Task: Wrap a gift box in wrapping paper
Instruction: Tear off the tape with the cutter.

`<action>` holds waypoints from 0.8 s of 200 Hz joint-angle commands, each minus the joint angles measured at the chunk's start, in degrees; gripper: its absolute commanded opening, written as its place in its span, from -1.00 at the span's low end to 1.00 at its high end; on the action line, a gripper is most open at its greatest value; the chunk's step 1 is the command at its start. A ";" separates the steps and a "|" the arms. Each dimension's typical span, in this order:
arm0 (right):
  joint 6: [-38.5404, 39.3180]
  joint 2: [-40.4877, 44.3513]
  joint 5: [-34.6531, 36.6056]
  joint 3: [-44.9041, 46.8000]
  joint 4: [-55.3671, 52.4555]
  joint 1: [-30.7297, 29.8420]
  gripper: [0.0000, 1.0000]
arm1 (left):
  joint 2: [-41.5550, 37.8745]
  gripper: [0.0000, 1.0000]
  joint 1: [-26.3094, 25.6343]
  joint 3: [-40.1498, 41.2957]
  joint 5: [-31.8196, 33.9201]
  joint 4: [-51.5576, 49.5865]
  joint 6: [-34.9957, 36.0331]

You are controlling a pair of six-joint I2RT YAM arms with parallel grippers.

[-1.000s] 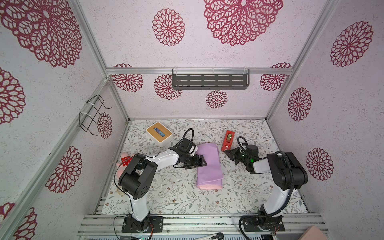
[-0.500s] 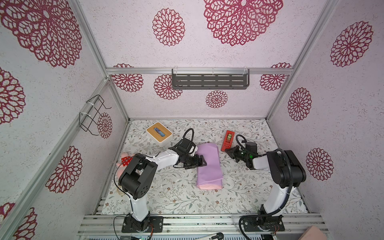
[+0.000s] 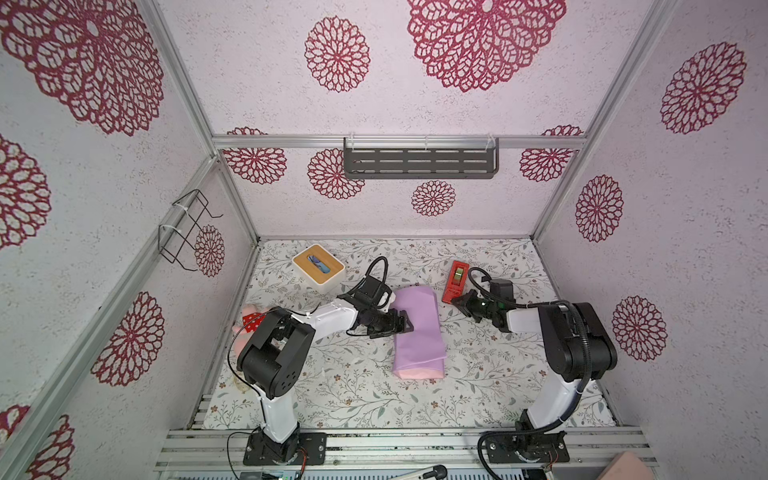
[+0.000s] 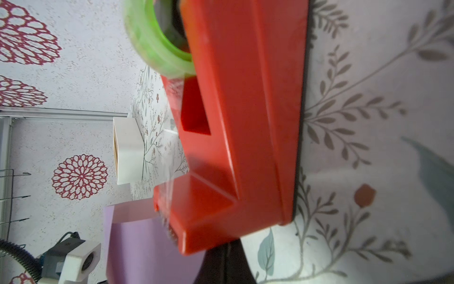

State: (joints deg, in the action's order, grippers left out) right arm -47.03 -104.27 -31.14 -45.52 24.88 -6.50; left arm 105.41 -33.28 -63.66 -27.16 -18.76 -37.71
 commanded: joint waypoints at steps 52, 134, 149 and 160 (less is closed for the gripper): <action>8.14 -0.57 5.21 -2.11 -17.69 1.14 -1.00 | 3.15 0.77 0.03 0.99 5.23 -6.20 1.01; -10.49 26.08 5.81 18.77 8.15 -5.04 -1.00 | 3.74 0.77 0.08 0.60 5.27 -6.47 1.19; -14.98 31.05 13.13 23.40 14.88 -10.47 -1.00 | 3.62 0.77 0.09 0.53 5.19 -6.70 1.29; -17.00 33.68 19.01 25.73 18.52 -14.18 -1.00 | 3.41 0.77 0.07 0.64 5.51 -6.72 1.41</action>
State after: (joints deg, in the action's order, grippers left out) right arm -54.33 -75.53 -23.53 -24.10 28.71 -14.37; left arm 105.78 -33.28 -64.23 -27.57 -19.51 -37.67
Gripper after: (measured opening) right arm 0.056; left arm 0.886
